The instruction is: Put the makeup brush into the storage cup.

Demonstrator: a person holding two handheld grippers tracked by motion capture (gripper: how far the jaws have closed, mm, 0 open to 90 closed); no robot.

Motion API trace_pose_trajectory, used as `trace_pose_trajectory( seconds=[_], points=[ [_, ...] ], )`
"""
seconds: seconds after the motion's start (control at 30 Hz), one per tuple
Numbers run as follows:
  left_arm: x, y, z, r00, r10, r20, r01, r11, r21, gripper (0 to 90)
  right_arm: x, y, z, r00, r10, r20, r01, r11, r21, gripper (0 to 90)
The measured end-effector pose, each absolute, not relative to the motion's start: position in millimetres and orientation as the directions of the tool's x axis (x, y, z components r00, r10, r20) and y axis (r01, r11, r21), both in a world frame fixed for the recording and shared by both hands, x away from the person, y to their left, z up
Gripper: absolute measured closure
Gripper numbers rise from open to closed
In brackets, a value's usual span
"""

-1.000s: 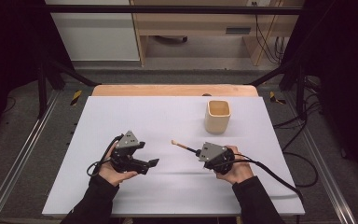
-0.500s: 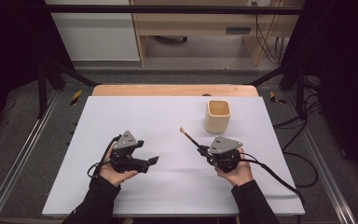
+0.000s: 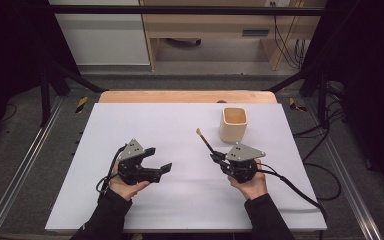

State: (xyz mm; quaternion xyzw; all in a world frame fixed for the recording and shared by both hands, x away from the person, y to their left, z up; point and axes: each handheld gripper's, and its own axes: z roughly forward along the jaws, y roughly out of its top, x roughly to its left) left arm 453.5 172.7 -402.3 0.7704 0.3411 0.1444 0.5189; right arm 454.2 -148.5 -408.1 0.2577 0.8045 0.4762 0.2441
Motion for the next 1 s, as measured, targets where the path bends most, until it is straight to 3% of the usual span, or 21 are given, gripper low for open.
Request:
trace_pose_trajectory(
  seconds=[0.53,1.0],
  points=[
    [453.9,147.9,-401.3,0.715,0.652,-0.253,0.379,-0.058,0.923,18.1,450.8,-136.2,-420.8,-0.751,0.659,-0.047,0.230,0.327,0.917,84.0],
    [454.6,132.7,-400.4,0.706,0.645,-0.292,0.360,0.028,0.933,19.7,449.7,-129.9,-426.6,-0.754,0.657,-0.012,0.246,0.298,0.922,84.0]
  ],
)
